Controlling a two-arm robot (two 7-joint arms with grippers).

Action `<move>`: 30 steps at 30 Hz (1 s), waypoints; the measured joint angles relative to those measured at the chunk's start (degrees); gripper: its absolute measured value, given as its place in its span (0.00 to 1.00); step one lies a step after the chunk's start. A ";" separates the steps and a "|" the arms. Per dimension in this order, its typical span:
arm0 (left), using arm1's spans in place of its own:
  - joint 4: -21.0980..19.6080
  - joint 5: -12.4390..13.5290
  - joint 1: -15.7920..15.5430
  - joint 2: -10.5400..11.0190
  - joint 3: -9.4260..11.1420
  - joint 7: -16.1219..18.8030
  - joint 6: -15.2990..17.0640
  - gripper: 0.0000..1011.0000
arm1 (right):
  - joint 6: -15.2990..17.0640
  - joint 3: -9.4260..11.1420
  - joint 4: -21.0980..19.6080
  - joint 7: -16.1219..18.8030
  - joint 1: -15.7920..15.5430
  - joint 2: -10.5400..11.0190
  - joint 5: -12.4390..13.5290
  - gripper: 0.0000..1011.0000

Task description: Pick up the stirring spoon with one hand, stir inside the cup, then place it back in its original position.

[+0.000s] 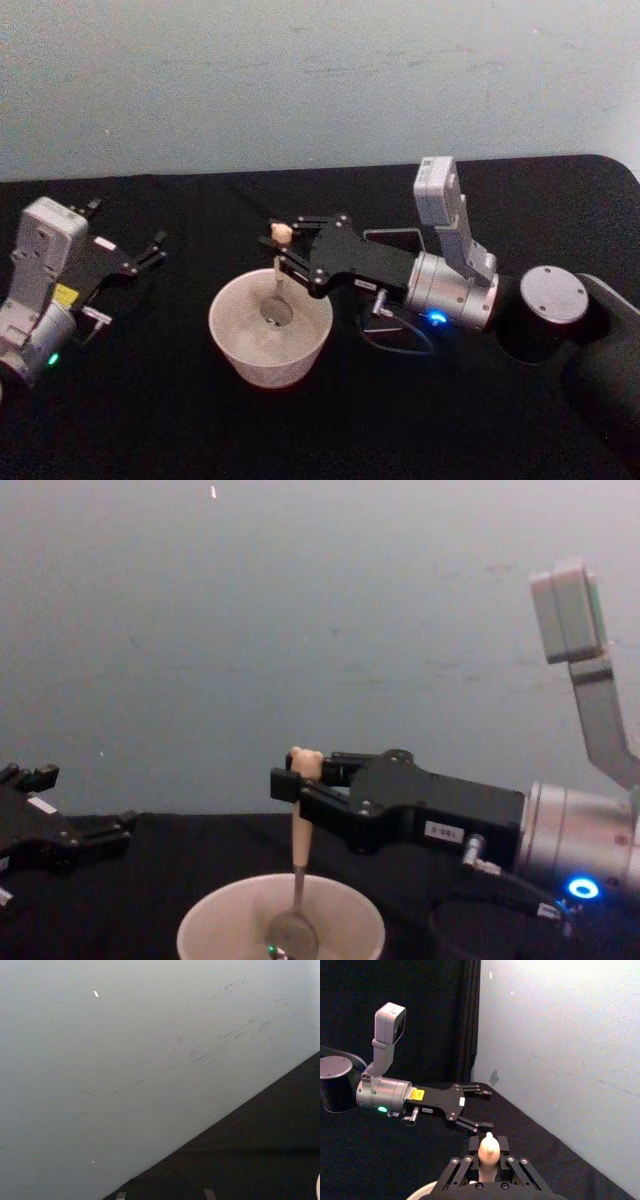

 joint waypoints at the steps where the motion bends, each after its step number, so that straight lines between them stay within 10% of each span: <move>1: 0.00 0.00 0.00 0.00 0.00 0.00 0.00 0.99 | 0.04 0.08 -0.14 -0.01 -0.12 0.13 0.01 0.21; 16: 0.00 0.00 0.00 0.00 0.00 0.00 0.00 0.99 | 2.14 1.62 -6.90 -0.52 -4.46 3.91 1.28 0.21; 30: 0.00 0.00 0.00 0.00 0.00 0.00 0.00 0.99 | 3.59 -1.17 -10.53 1.15 -6.26 4.02 2.05 0.21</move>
